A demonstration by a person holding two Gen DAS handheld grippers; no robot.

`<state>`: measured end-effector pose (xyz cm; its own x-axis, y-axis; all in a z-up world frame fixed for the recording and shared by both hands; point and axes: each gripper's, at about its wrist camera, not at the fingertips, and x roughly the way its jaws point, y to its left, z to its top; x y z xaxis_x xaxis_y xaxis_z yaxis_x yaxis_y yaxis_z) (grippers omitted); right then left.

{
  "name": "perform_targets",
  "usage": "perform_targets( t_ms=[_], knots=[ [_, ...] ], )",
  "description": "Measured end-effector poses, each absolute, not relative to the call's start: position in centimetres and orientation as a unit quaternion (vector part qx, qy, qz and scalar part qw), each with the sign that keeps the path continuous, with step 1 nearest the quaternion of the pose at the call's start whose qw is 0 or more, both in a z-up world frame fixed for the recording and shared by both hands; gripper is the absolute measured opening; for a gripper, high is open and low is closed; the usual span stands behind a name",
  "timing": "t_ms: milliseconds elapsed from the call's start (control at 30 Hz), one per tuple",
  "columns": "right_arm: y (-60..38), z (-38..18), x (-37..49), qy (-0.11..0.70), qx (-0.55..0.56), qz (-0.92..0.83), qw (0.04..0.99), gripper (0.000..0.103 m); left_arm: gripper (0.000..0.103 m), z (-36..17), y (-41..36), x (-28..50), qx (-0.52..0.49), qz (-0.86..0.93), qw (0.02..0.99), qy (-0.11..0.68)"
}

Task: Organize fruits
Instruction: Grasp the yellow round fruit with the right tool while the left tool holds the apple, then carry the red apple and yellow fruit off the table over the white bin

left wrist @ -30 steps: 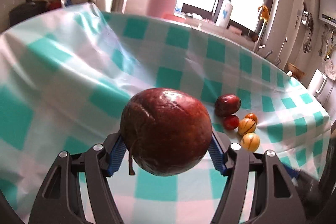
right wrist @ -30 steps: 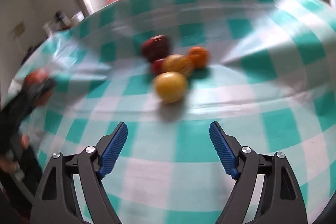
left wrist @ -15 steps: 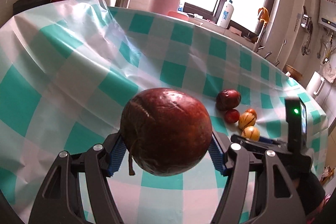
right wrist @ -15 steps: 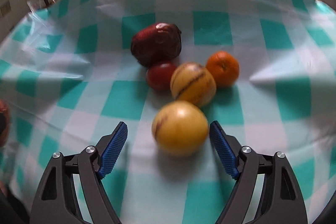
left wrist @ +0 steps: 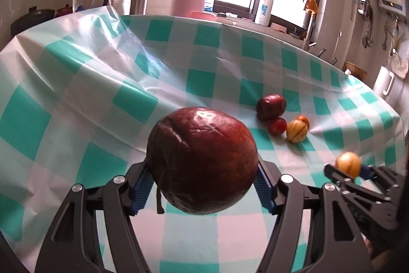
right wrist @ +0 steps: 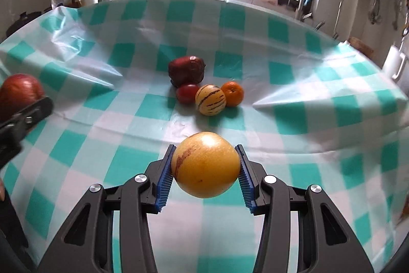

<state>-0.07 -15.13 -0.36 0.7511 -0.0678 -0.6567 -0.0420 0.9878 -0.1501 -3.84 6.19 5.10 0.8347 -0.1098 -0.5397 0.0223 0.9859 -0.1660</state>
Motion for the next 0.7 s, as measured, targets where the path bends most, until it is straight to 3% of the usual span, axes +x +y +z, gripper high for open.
perform_targets(
  t_ms=[700],
  knots=[
    [-23.4,0.2,-11.4,0.341,-0.071,-0.051,0.936,0.046,0.068,4.9,-5.1,-11.0,0.015,-0.15,0.942,0.299]
  ],
)
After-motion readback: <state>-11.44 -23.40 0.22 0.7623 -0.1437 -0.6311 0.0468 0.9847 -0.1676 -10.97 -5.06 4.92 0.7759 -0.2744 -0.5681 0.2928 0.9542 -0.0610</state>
